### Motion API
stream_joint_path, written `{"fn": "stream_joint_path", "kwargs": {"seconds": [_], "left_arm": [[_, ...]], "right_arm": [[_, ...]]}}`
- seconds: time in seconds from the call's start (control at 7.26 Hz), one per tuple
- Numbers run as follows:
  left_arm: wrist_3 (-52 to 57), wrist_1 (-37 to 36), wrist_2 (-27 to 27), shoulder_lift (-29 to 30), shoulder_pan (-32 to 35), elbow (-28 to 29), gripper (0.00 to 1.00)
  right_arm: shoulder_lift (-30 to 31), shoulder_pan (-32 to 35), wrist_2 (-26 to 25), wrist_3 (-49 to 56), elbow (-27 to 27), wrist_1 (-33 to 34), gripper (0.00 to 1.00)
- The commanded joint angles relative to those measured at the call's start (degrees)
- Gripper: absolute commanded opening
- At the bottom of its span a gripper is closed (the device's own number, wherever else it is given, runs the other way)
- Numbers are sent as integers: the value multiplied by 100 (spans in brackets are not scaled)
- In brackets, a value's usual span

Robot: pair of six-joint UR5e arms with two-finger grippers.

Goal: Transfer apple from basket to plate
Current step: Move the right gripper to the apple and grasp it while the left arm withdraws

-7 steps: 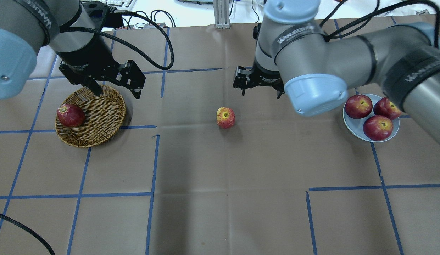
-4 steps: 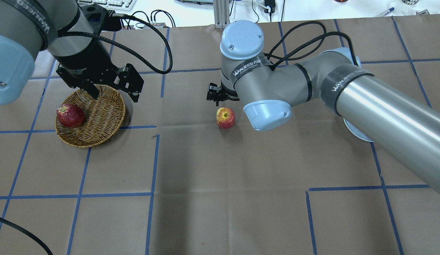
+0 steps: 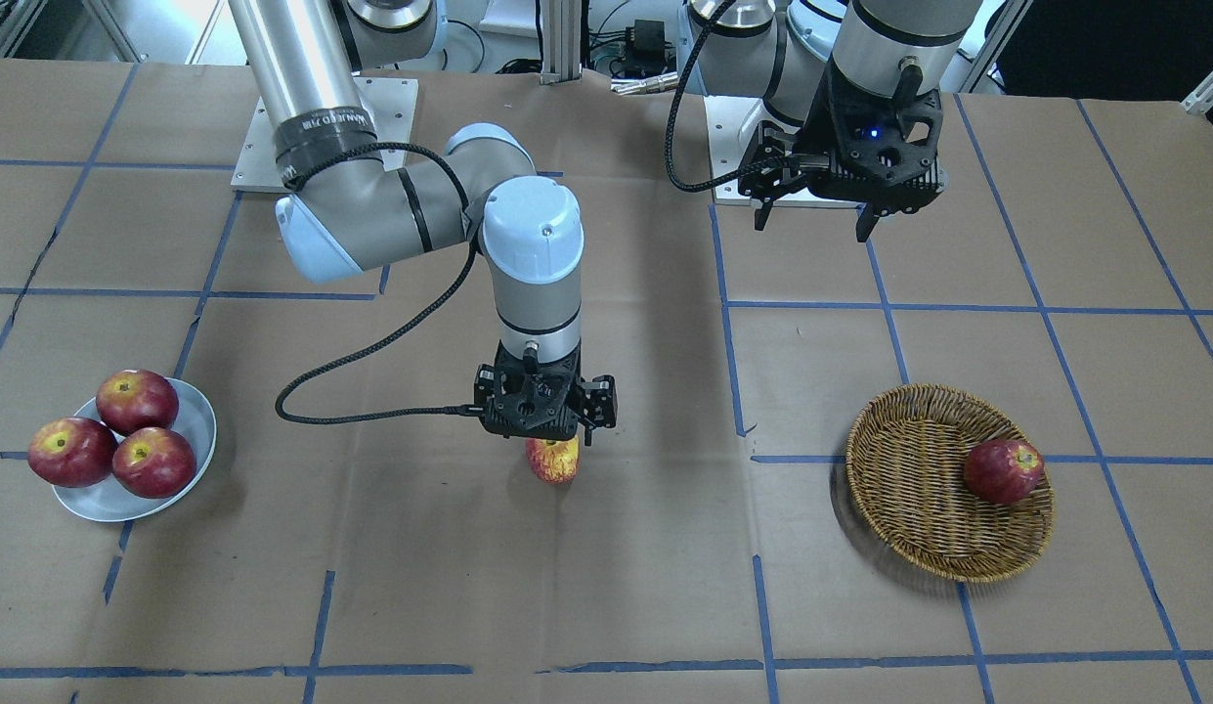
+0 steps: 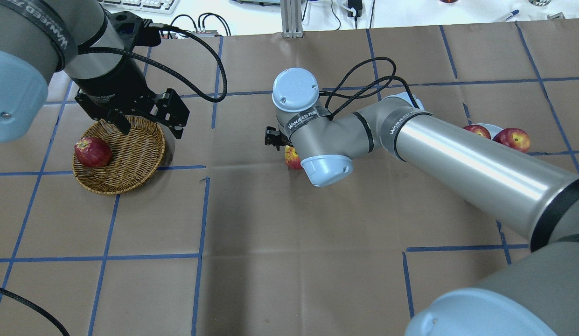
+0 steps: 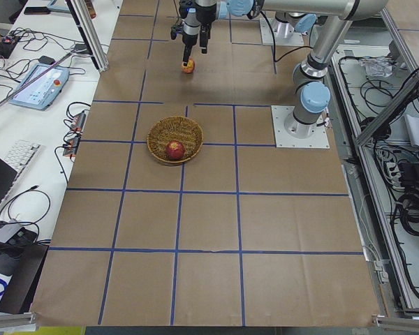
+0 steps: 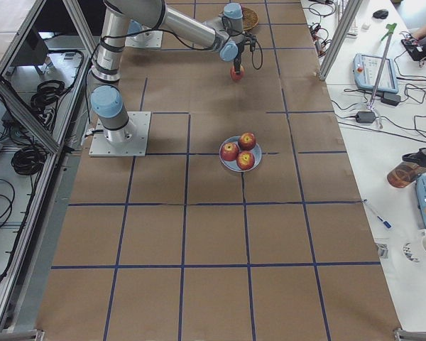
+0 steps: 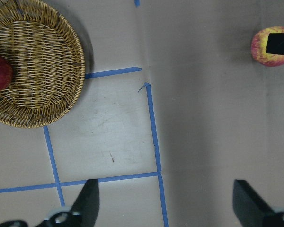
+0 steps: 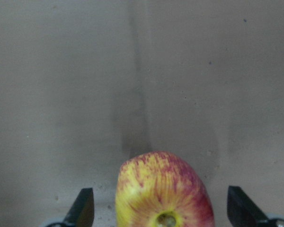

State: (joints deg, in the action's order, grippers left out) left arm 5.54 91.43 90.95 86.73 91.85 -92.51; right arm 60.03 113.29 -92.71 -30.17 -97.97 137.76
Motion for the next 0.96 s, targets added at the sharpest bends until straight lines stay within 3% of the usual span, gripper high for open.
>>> {"fn": "stream_joint_path", "kwargs": {"seconds": [0.0, 0.14, 0.69, 0.83], "left_arm": [[0, 6, 2, -77, 0, -13, 99], [0, -3, -7, -112, 0, -48, 99], [0, -20, -24, -122, 0, -66, 99], [0, -20, -24, -122, 0, -74, 99]], "right_arm": [[-123, 53, 51, 11, -273, 111, 98], [-97, 27, 77, 28, -275, 120, 75], [-61, -8, 25, 28, -109, 155, 58], [8, -52, -1, 28, -30, 146, 59]]}}
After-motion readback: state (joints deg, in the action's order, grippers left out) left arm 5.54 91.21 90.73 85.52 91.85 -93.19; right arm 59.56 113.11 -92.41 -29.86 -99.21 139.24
